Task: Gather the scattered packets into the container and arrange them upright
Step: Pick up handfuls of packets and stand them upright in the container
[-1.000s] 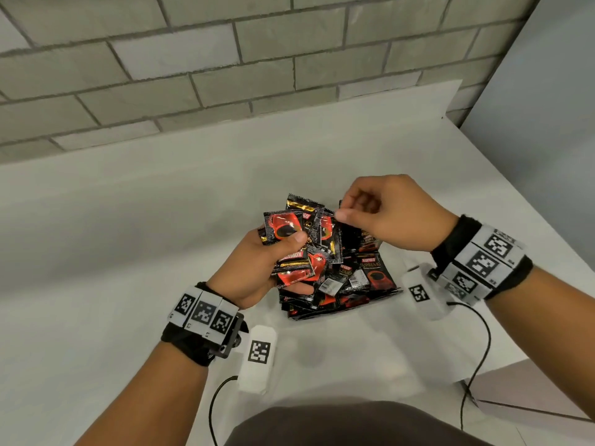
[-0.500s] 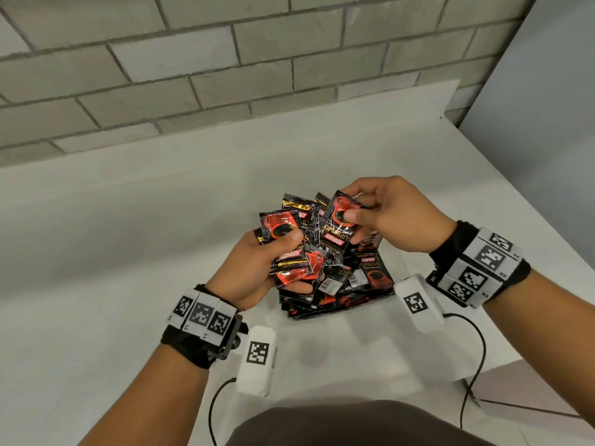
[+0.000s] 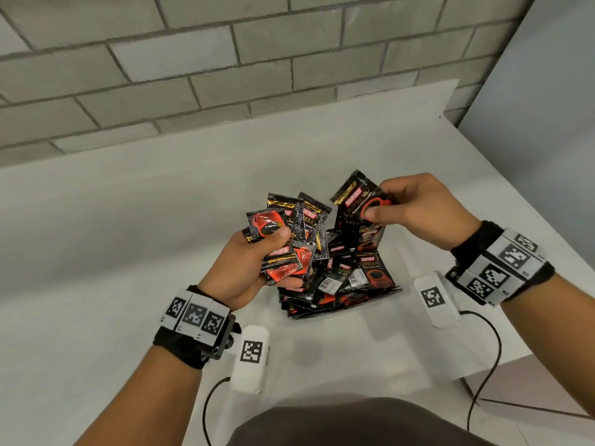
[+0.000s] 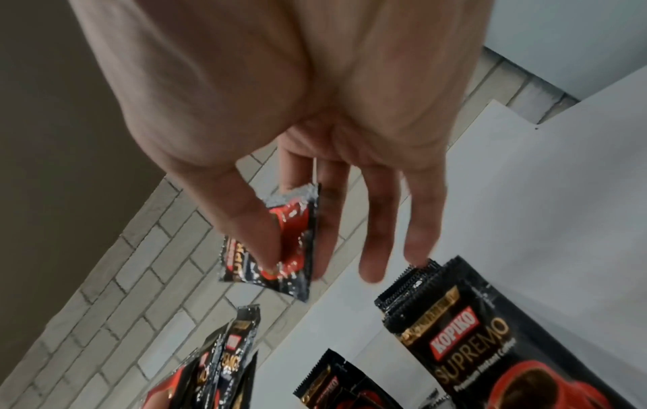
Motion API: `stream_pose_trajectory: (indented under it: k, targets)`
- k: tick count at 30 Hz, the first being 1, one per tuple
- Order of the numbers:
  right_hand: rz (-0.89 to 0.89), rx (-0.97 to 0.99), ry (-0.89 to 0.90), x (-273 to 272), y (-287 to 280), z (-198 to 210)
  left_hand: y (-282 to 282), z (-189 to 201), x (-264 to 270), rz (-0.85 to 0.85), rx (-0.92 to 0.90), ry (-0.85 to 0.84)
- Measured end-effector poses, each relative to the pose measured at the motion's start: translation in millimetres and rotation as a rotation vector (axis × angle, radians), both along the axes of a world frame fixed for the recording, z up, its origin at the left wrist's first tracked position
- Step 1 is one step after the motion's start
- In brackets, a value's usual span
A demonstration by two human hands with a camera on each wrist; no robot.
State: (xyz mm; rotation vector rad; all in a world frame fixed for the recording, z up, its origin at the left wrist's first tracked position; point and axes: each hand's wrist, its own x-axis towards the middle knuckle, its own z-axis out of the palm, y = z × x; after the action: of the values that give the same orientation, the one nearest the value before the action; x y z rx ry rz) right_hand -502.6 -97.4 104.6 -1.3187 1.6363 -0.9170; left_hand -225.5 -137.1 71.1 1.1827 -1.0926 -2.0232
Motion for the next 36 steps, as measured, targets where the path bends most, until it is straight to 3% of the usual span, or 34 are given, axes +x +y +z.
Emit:
stream_pose_trajectory:
  k: [2,4,8,12,18,29,36]
  targets:
    - [0.019,0.004,0.136,-1,2,-1,0,-1,-1,-0.015,-0.004,-0.001]
    - [0.005,-0.004,0.152,-3,1,-4,0,-2,-2,-0.026,-0.006,-0.001]
    - [0.032,0.064,-0.132,-3,2,-7,-1,-3,-2,-0.036,-0.013,-0.005]
    - [0.005,0.091,-0.184,-8,0,-12,-1,-3,-1,-0.03,-0.009,-0.013]
    - [0.107,-0.058,0.387,-17,-4,-31,0,-5,2,-0.024,-0.005,-0.02]
    - [0.194,-0.32,0.754,-19,-8,-45,-1,-5,3,0.0,-0.001,-0.02]
    - [0.384,-0.316,0.977,-12,-3,-58,-1,-6,3,-0.001,0.003,-0.024]
